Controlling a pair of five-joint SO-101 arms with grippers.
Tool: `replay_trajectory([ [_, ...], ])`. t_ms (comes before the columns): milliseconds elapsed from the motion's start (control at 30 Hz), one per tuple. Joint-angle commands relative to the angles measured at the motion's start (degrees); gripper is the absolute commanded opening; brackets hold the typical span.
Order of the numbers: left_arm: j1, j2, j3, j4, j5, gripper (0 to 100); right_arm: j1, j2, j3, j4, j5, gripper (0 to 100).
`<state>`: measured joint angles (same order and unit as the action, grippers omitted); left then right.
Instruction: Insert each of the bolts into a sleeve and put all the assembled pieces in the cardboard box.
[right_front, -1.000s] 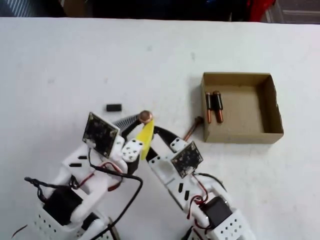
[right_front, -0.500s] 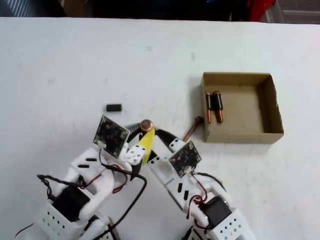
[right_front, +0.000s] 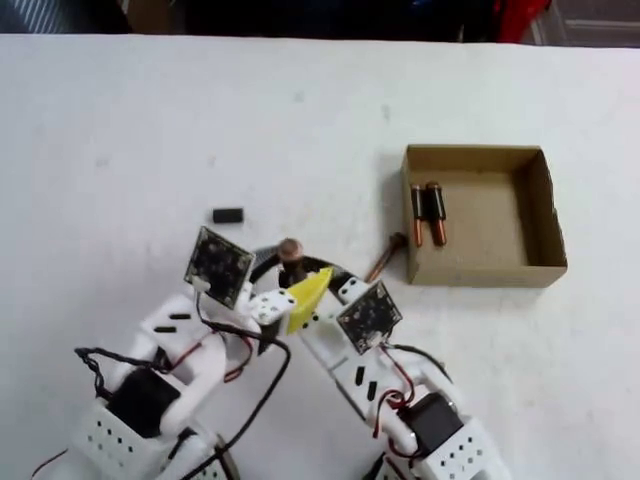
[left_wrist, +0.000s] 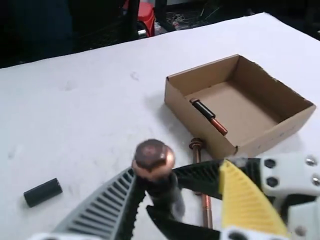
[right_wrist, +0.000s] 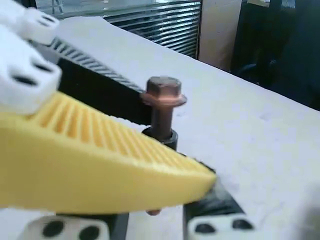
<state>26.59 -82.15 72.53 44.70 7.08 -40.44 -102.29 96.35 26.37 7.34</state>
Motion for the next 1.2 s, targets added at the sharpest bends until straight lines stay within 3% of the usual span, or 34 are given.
replay_trajectory([
  [0,-2.42,0.40,-0.09,-0.88,0.09,31,0.13,-0.84,0.53,-0.31,0.70,1.7],
  [467,-4.44,-2.07,-6.95,-1.49,0.09,31,0.22,-0.84,0.53,1.10,0.70,1.7],
  [600,-9.71,-5.85,-9.58,-1.23,0.00,30,0.22,-0.84,0.53,1.63,0.70,1.7],
  [667,-13.76,-7.60,-10.11,0.09,-2.55,27,0.22,-0.84,0.53,1.63,0.70,1.7],
  [867,-22.46,-14.46,-10.02,4.84,-8.88,1,0.22,-0.84,0.53,1.71,0.70,1.7],
  [967,-25.19,-18.68,-9.76,8.09,-9.05,6,0.57,-0.84,0.53,1.71,0.70,1.7],
  [1167,-27.91,-22.64,-9.76,15.47,-9.23,2,6.99,-0.84,0.53,1.71,0.70,1.7],
])
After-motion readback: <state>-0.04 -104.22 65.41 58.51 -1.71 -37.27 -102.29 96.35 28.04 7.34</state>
